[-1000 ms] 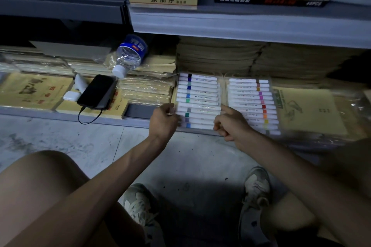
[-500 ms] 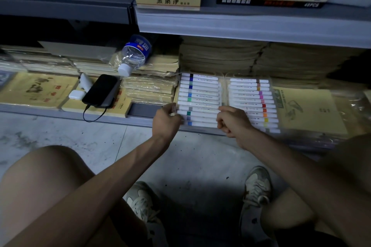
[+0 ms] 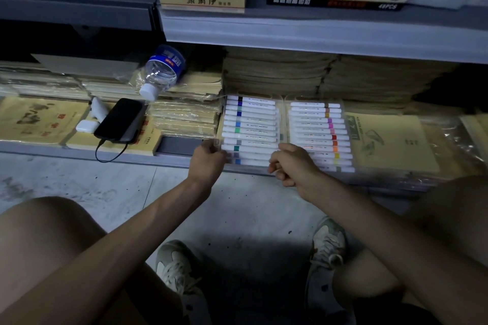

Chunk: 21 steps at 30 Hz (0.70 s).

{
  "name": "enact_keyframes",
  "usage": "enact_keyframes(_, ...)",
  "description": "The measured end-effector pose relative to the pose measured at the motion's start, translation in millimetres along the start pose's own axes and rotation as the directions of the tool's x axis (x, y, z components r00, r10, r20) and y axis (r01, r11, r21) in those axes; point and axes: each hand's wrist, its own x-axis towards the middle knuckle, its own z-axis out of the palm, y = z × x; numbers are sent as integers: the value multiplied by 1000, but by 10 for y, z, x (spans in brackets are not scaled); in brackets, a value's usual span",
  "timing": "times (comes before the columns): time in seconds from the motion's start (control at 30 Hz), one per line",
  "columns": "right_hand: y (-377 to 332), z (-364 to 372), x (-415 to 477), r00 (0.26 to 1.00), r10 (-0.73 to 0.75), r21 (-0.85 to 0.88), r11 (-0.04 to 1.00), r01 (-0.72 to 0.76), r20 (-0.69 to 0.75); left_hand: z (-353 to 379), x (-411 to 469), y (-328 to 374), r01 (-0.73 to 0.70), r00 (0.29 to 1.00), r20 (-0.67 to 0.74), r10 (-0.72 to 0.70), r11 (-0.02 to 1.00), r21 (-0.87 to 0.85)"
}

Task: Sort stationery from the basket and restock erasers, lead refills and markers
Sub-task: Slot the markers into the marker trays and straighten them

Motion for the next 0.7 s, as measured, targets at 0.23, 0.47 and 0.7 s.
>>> enact_keyframes(0.23,32,15,-37,999,-45,-164,985,46,11,6,-32,27,9,1000,11,-9,1000,2)
enact_keyframes(0.47,-34,143,-171,968,80,-78,995,-63,239,88,-153,10,-39,999,-6,40,996,84)
enact_keyframes(0.7,113,286,-187,995,-99,-211,973,99,11,182,-183,-67,-94,995,55,88,990,109)
